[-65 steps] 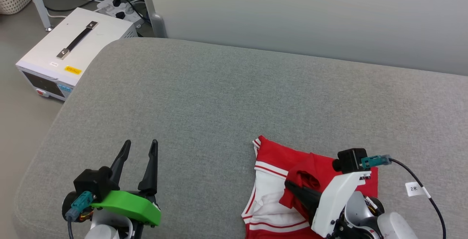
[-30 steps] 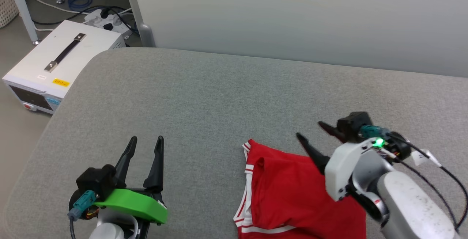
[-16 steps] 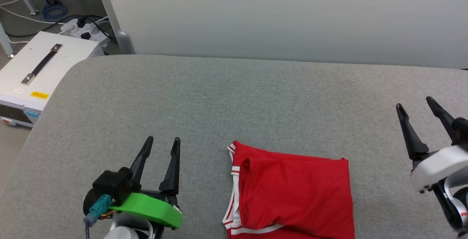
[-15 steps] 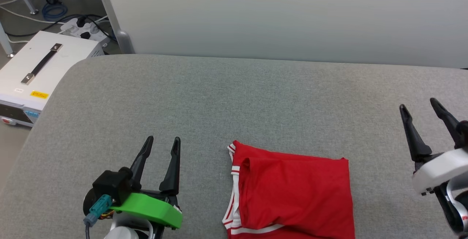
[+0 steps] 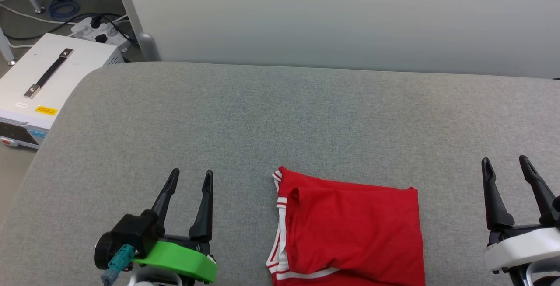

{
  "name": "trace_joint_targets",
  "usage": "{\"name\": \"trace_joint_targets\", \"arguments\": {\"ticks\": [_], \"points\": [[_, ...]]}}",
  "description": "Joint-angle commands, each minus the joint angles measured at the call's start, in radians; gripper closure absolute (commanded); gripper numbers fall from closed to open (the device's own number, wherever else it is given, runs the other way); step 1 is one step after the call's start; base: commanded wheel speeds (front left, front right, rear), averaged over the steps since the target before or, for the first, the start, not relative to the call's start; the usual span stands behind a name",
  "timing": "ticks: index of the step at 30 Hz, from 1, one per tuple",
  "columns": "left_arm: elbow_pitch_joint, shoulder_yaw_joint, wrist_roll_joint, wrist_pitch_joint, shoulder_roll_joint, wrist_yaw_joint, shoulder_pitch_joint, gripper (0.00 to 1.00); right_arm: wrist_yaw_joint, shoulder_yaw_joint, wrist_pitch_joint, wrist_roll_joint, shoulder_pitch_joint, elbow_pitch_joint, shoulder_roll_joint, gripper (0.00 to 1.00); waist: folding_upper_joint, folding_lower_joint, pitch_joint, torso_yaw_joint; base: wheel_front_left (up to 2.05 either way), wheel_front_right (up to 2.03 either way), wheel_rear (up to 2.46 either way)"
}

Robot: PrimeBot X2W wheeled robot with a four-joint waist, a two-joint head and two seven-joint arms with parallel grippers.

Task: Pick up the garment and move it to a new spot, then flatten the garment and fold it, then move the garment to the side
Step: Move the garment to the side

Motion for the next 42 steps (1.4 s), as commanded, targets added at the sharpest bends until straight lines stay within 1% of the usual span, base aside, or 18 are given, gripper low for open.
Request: {"name": "trace_joint_targets", "arguments": {"ticks": [1,8,12,16,21,26,31,36,40,41,42], "points": [[0.000,-0.002,0.008,-0.006,-0.005,-0.003,0.010,0.00,-0.001,0.001,-0.001,-0.010,0.011,-0.009,0.002,0.00,-0.0001,0.0000,0.000,0.000,0.00,0.00,0.00],[0.002,-0.007,0.007,-0.006,-0.005,-0.003,-0.001,0.00,-0.001,0.009,0.036,-0.004,0.012,-0.010,0.001,0.00,-0.0001,0.0000,0.013,0.004,0.00,0.00,0.00],[0.005,-0.016,0.004,-0.006,-0.005,-0.003,-0.010,0.00,-0.001,0.021,0.098,-0.002,0.020,0.003,-0.007,0.00,-0.0001,0.0000,0.027,0.013,0.00,0.00,0.00],[0.011,-0.028,0.001,-0.006,-0.006,-0.003,-0.019,0.00,-0.001,0.050,0.204,0.014,0.034,0.023,-0.018,0.00,-0.0001,0.0000,0.049,0.025,0.00,0.00,0.00],[0.028,-0.044,-0.007,-0.006,-0.007,-0.003,-0.037,0.00,-0.001,0.086,0.346,0.069,0.030,0.061,-0.023,0.00,-0.0001,0.0000,0.085,0.047,0.00,0.00,0.00],[0.034,-0.049,-0.014,-0.006,-0.011,-0.003,-0.063,0.00,-0.001,0.107,0.472,0.111,0.016,0.091,-0.014,0.00,-0.0001,0.0000,0.122,0.078,0.00,0.00,0.00],[0.035,-0.054,-0.017,-0.006,-0.017,-0.003,-0.083,0.00,-0.001,0.119,0.561,0.126,-0.013,0.123,-0.007,0.00,-0.0001,0.0000,0.158,0.104,0.00,0.00,0.00],[0.038,-0.058,-0.017,-0.006,-0.024,-0.003,-0.097,0.00,-0.001,0.150,0.646,0.127,-0.049,0.186,-0.022,0.00,-0.0001,0.0000,0.180,0.127,0.00,0.00,0.00],[0.042,-0.055,-0.018,-0.006,-0.028,-0.003,-0.102,0.00,-0.001,0.195,0.730,0.143,-0.055,0.227,-0.034,0.00,-0.0001,0.0000,0.186,0.136,0.00,0.00,0.00],[0.043,-0.055,-0.018,-0.006,-0.028,-0.003,-0.103,0.00,-0.001,0.206,0.746,0.147,-0.054,0.232,-0.038,0.25,-0.0001,0.0000,0.186,0.138,0.00,0.00,0.00],[0.045,-0.055,-0.017,-0.006,-0.028,-0.003,-0.104,0.00,-0.001,0.216,0.756,0.153,-0.054,0.235,-0.043,0.77,-0.0001,0.0000,0.184,0.138,0.00,0.00,0.00]]}}
